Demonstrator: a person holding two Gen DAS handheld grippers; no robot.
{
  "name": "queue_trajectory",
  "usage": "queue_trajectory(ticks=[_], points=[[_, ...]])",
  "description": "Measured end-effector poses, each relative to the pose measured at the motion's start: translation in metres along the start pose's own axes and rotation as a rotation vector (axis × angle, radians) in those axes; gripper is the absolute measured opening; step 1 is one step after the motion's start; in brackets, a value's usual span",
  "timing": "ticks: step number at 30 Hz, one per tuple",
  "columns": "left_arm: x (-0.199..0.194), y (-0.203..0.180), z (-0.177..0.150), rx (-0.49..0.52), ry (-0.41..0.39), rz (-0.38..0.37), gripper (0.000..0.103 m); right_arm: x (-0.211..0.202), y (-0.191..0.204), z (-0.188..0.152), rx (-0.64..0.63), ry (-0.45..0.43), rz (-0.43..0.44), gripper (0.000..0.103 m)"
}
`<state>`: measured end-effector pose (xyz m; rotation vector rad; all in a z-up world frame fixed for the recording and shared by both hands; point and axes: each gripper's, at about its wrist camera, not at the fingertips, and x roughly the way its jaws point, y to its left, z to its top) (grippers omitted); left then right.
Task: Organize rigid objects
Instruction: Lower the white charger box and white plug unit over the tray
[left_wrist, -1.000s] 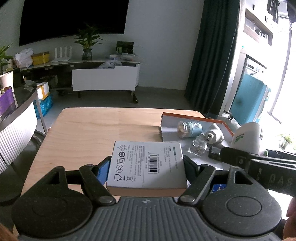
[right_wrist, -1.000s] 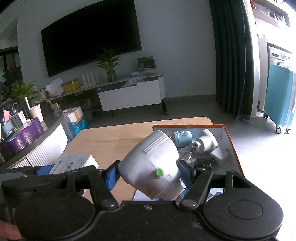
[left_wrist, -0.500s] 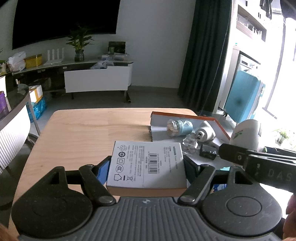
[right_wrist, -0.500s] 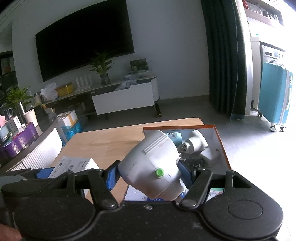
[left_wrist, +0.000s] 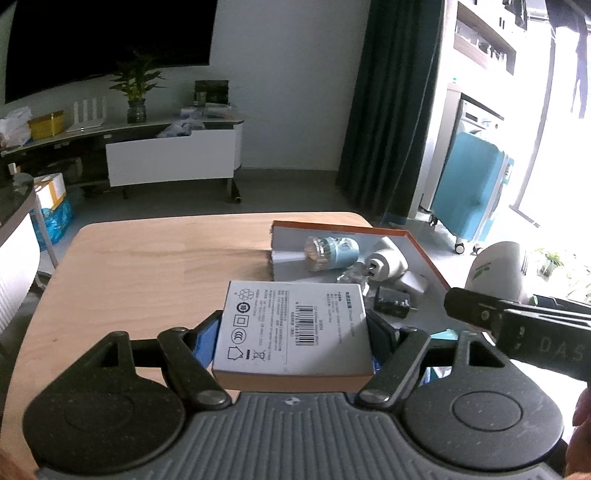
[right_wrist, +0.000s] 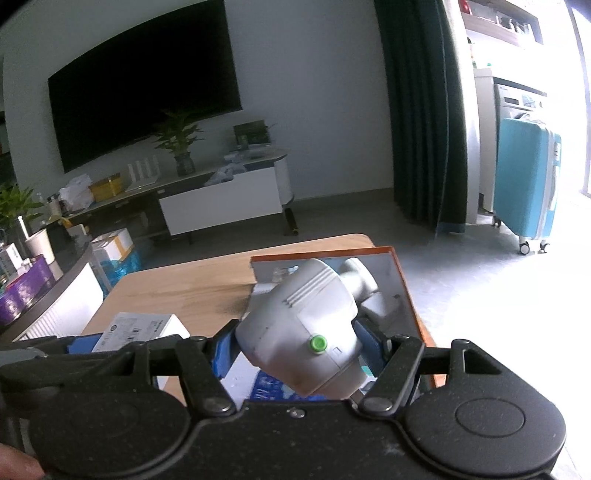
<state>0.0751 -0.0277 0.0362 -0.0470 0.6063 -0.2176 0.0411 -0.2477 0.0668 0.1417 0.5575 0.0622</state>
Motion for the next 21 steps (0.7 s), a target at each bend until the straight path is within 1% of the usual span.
queue_trajectory(ticks=[14,21], points=[[0.022,-0.019,0.010,0.020,0.036,-0.042,0.079,0.008,-0.030,0.012,0.024,0.005,-0.058,0.080],[0.031,-0.029,0.016,0.039,0.053,-0.067,0.079,0.016,-0.037,0.020,0.028,0.015,-0.075,0.080]])
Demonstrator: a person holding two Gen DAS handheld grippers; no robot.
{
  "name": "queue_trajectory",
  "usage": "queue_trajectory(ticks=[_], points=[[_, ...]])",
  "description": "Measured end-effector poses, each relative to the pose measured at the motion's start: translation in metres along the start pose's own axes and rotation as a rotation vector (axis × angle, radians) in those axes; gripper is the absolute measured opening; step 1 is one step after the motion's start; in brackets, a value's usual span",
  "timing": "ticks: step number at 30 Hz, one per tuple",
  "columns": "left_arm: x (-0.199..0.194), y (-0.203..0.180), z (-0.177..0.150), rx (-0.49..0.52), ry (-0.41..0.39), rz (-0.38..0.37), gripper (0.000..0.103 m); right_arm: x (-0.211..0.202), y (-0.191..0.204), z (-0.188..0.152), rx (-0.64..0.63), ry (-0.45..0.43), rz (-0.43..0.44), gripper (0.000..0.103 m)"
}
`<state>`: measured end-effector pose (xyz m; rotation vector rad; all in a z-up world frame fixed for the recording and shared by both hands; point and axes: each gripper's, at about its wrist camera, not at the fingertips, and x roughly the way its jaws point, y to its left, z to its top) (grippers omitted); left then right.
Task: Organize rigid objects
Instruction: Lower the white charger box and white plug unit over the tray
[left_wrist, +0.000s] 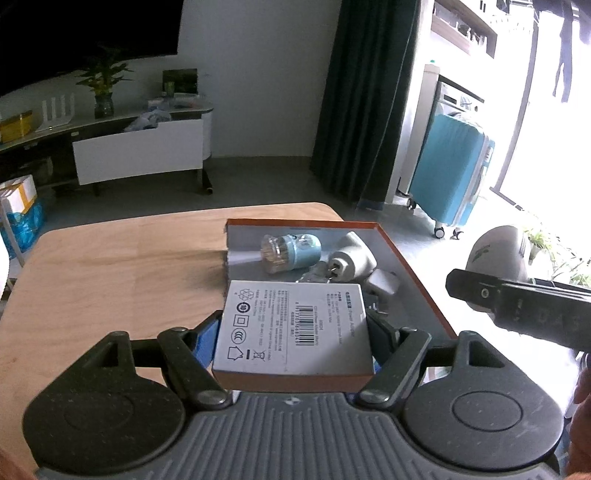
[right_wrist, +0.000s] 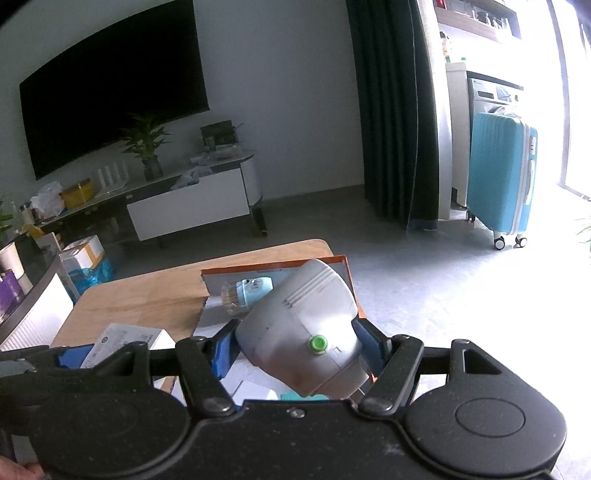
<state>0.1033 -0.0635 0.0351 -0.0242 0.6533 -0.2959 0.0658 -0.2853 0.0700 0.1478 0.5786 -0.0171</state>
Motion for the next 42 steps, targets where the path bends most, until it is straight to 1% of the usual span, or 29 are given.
queue_trajectory(ticks=[8,19,42], points=[[0.007,-0.006,0.006,0.013,0.010,-0.020,0.079,0.008,-0.001,0.010,-0.003,0.007,-0.008,0.080],[0.018,-0.011,0.009,0.019,0.034,-0.043,0.079,0.019,-0.004,0.014,-0.005,0.017,-0.021,0.080],[0.035,-0.020,0.011,0.035,0.067,-0.065,0.079,0.035,-0.007,0.020,-0.006,0.049,-0.016,0.080]])
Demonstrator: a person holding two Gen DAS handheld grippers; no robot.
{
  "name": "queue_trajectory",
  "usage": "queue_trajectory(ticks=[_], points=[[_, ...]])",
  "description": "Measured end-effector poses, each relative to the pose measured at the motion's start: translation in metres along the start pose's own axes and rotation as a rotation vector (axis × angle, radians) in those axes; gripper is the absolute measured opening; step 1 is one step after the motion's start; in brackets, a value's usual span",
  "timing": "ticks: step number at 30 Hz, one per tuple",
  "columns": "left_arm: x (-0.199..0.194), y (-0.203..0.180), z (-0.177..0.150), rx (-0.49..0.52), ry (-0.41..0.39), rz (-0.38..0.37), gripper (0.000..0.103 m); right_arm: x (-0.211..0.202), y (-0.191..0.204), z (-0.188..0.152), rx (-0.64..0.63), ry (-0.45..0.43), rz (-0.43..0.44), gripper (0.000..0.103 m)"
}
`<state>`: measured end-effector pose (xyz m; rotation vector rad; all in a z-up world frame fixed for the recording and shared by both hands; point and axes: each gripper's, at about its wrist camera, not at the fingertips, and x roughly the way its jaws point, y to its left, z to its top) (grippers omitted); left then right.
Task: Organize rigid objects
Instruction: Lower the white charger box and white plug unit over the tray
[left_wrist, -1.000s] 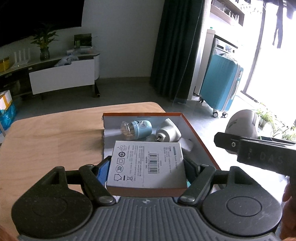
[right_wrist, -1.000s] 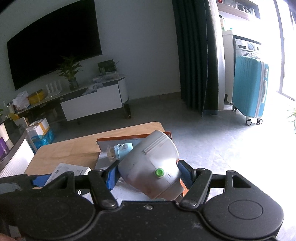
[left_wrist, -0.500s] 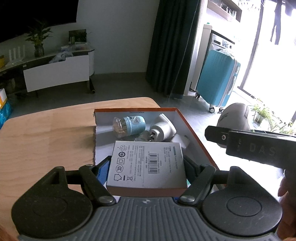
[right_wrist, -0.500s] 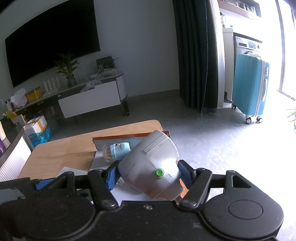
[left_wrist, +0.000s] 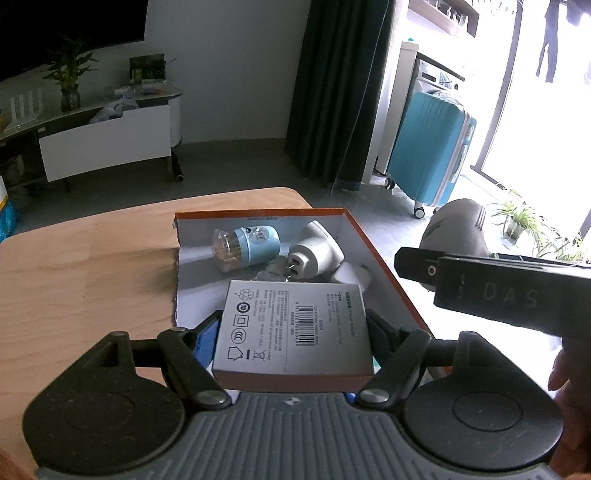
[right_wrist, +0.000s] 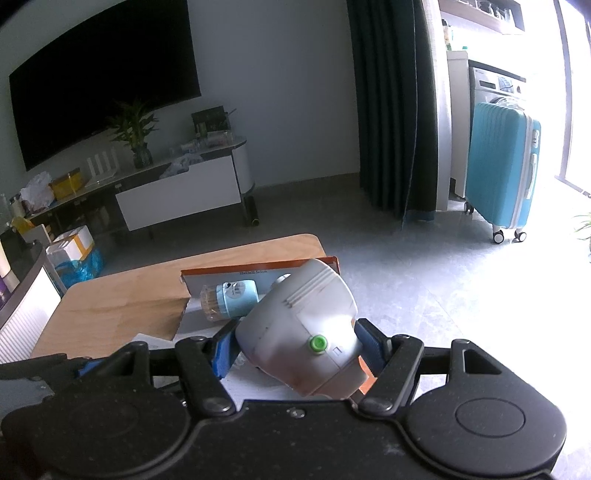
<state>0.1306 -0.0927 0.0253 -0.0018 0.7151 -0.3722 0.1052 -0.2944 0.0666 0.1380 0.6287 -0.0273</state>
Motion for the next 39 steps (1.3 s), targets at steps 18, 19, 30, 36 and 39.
queue_trajectory(ticks=[18,19,30,36,39], points=[[0.014,-0.006,0.002,-0.001,0.027,-0.009,0.079,0.020,-0.006,0.006,-0.015,0.033,0.016,0.080],[0.015,-0.006,0.002,-0.001,0.028,-0.009,0.079,0.021,-0.006,0.006,-0.017,0.035,0.018,0.080],[0.021,-0.009,0.004,-0.005,0.042,-0.011,0.079,0.034,-0.002,0.013,-0.048,0.056,0.031,0.080],[0.025,-0.012,0.004,-0.005,0.048,-0.014,0.079,0.042,0.001,0.016,-0.058,0.066,0.037,0.080],[0.027,-0.013,0.005,-0.003,0.050,-0.015,0.079,0.047,0.001,0.018,-0.061,0.074,0.040,0.080]])
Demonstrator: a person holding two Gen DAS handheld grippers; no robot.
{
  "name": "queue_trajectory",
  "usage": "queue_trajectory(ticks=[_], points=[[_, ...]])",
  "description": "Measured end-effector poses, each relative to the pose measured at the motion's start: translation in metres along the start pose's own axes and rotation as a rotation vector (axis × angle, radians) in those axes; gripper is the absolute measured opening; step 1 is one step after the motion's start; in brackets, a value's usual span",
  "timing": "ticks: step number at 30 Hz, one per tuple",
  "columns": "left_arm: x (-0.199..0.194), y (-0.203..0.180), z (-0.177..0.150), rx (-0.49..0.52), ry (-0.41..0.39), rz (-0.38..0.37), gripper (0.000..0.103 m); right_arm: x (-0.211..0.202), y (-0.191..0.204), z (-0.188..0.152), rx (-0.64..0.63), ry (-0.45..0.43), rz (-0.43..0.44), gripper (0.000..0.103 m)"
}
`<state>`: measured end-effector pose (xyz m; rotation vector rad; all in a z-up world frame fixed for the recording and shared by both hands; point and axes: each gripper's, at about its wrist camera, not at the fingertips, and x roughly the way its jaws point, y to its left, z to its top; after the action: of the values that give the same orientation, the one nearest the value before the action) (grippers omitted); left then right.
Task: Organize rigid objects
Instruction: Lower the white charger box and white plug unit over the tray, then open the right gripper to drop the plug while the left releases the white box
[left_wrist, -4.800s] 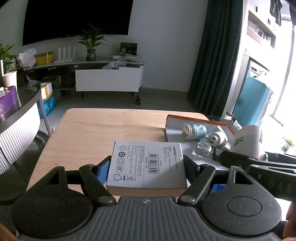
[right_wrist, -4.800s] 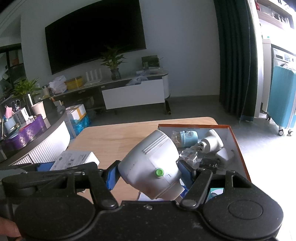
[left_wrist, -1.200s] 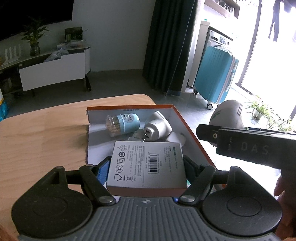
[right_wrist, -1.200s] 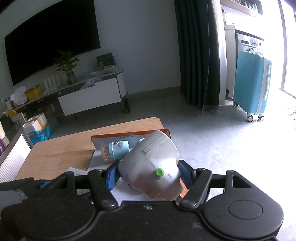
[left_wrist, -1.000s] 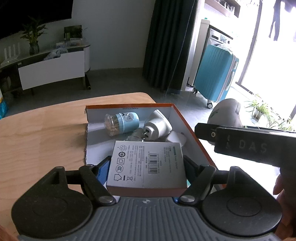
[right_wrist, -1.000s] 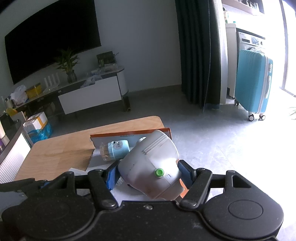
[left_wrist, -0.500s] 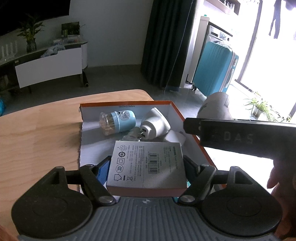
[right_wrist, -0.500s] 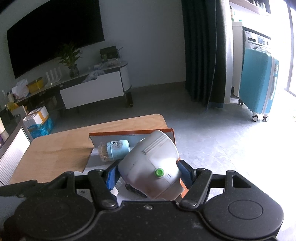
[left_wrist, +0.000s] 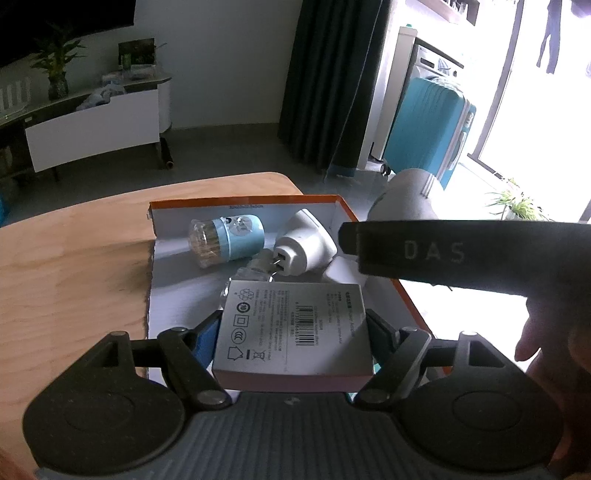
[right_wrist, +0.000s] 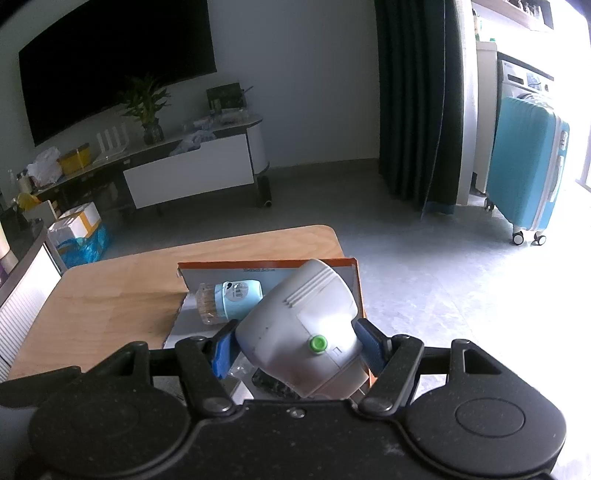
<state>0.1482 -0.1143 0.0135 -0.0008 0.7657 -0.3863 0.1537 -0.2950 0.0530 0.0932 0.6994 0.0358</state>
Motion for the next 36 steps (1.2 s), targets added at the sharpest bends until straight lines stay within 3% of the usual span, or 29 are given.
queue_trajectory(ticks=[36], points=[[0.019,-0.003,0.004,-0.011,0.027,-0.004,0.079,0.033,-0.005,0.013,-0.033,0.050,0.023,0.080]])
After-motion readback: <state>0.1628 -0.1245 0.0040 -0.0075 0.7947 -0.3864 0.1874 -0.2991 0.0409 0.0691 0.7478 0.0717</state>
